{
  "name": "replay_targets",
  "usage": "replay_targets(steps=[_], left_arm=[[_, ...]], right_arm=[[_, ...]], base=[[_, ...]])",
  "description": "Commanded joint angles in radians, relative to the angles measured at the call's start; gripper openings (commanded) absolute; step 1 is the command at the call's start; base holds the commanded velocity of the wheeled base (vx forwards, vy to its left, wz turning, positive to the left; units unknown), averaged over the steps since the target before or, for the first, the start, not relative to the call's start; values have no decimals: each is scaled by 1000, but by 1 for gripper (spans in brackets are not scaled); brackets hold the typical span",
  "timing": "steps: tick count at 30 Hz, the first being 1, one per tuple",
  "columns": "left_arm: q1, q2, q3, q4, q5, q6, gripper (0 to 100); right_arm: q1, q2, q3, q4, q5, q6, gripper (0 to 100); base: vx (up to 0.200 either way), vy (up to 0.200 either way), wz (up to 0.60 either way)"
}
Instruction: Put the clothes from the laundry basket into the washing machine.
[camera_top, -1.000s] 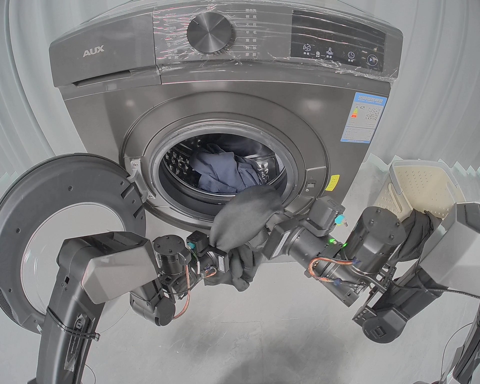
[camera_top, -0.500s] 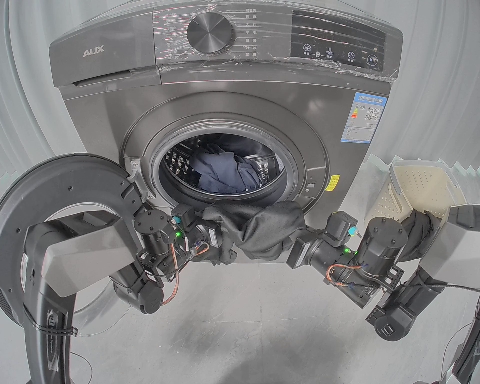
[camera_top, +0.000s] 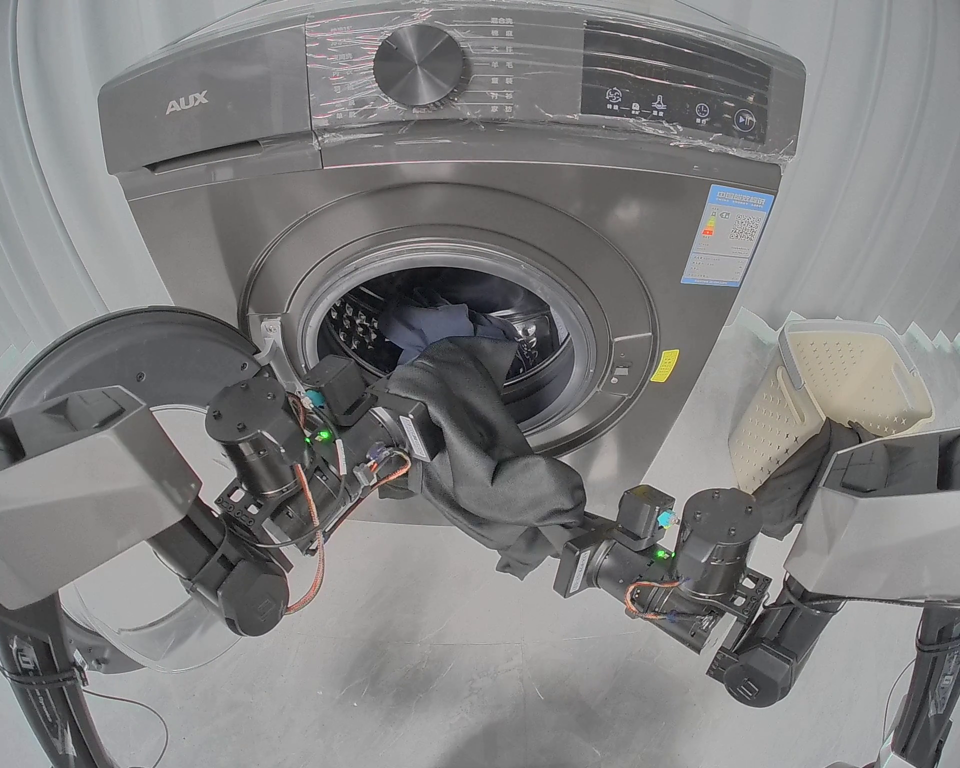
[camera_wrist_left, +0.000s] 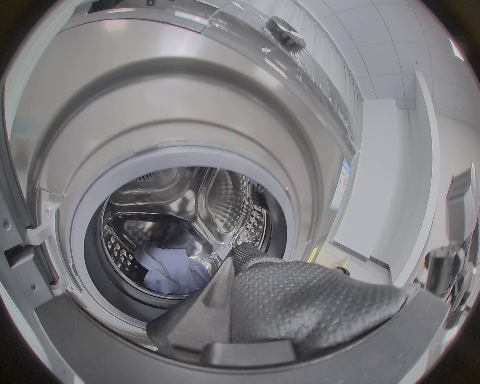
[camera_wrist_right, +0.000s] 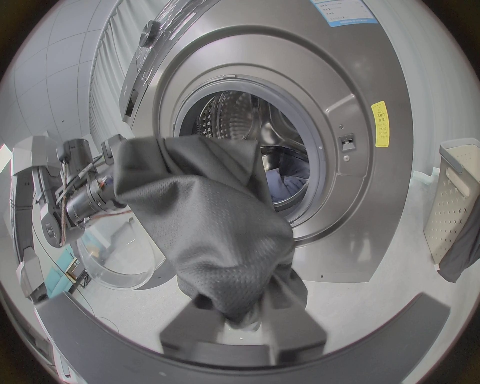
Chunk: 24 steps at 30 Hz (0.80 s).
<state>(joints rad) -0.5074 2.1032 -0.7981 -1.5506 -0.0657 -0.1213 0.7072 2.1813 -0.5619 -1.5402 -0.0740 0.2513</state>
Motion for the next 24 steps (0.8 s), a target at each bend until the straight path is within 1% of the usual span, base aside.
replay_targets(steps=[1,4,5,6,8,9,10,11,14,16,17,18,19,21,22,23,24], left_arm=[[-11,-91,62,0,1,-26,0],[-11,-129,128,-2,-5,-40,0],[-11,-135,135,-2,-6,-43,0],[-10,-149,151,0,-12,-52,0],[-11,-155,151,-2,-17,-49,0],[-10,-155,146,-2,-17,-52,0],[-10,-155,146,-2,-17,-52,0],[-2,-155,148,-2,-17,-52,0],[15,-155,151,-2,-14,-49,0],[15,-155,151,-2,-14,-49,0],[18,-157,171,-2,-8,-46,0],[18,-157,174,-2,-8,-44,0],[18,-157,209,-3,-11,-31,0],[18,-157,227,-2,-16,-5,0],[18,-155,247,-2,-19,25,0],[20,-152,254,-2,-19,37,0],[23,-149,258,-2,-19,43,0]], right_arm=[[34,-23,20,0,0,-9,100],[78,-86,114,0,2,-14,100],[81,-97,131,0,2,-14,100],[92,-126,189,2,5,-17,100],[100,-155,267,2,7,-21,100],[98,-164,301,0,8,-26,100],[98,-164,301,0,8,-26,100],[84,-179,344,2,13,-30,100],[77,-218,382,0,13,-27,100],[77,-218,382,0,13,-27,100],[58,-238,370,0,3,-29,100],[54,-239,369,0,3,-29,100],[32,-253,362,0,2,-29,100],[12,-261,361,0,3,-30,100],[-25,-256,361,2,11,-33,100],[-51,-255,361,0,14,-32,100],[-78,-255,358,0,17,-32,100]], base=[[0,0,0],[0,0,0],[0,0,0],[0,0,0],[0,0,0],[0,0,0],[0,0,0],[0,0,0],[0,0,0],[0,0,0],[0,0,0],[0,0,0],[0,0,0],[0,0,0],[0,0,0],[0,0,0],[0,0,0]])
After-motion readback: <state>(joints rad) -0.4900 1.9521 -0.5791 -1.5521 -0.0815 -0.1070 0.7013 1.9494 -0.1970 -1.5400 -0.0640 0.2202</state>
